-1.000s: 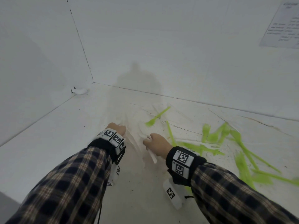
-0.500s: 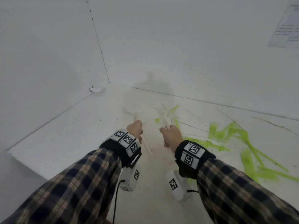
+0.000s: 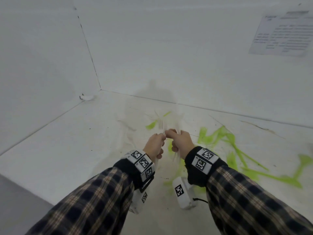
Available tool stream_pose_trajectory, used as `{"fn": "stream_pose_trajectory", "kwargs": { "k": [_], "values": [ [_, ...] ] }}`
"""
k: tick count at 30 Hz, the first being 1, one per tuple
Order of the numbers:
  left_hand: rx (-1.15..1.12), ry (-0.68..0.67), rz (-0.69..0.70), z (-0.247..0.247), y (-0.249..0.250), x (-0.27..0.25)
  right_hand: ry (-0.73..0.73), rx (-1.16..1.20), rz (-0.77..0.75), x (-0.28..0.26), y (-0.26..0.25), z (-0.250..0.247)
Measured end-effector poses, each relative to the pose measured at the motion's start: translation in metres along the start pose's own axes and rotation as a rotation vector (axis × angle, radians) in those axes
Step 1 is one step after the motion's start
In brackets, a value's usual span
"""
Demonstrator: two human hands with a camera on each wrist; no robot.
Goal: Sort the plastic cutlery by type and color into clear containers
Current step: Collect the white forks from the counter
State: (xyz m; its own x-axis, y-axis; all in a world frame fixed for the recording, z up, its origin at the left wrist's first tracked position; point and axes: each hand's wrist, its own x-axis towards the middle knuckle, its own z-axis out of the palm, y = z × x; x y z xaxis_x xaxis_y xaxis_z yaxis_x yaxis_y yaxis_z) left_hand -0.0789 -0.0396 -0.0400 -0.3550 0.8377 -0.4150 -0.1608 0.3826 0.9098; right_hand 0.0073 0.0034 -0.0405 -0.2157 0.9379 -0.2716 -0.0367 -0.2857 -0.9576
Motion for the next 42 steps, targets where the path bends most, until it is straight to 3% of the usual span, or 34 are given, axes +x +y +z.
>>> {"fn": "stream_pose_trajectory", "kwargs": {
  "k": [2, 4, 9, 12, 15, 19, 30, 36, 42],
  "values": [
    [-0.029, 0.043, -0.008, 0.004, -0.003, 0.0, 0.093, -0.041, -0.027, 0.0, -0.002, -0.006],
    [-0.091, 0.094, -0.022, 0.006, -0.004, 0.002, 0.095, -0.073, -0.071, -0.002, -0.004, -0.01],
    [-0.207, 0.086, 0.038, 0.011, -0.008, 0.004, -0.236, -0.097, -0.111, -0.025, -0.002, -0.015],
    [-0.319, 0.017, 0.062, 0.01, -0.013, 0.001, -0.309, -0.101, -0.105, -0.028, 0.007, -0.016],
    [-0.39, 0.047, 0.077, 0.008, -0.018, -0.001, -0.279, -0.162, -0.102, -0.025, 0.008, -0.014],
    [-0.39, 0.02, 0.077, -0.001, -0.018, -0.004, -0.245, -0.317, -0.221, -0.024, 0.013, -0.004],
    [-0.346, -0.031, 0.109, -0.051, -0.005, 0.009, -0.12, -0.383, -0.389, -0.007, 0.013, 0.039],
    [-0.316, -0.066, 0.156, -0.077, 0.0, 0.022, -0.106, -0.505, -0.406, -0.001, 0.011, 0.064],
    [-0.32, -0.077, 0.171, -0.092, -0.001, 0.03, -0.002, -0.419, -0.318, 0.004, 0.016, 0.089]
  ]
}}
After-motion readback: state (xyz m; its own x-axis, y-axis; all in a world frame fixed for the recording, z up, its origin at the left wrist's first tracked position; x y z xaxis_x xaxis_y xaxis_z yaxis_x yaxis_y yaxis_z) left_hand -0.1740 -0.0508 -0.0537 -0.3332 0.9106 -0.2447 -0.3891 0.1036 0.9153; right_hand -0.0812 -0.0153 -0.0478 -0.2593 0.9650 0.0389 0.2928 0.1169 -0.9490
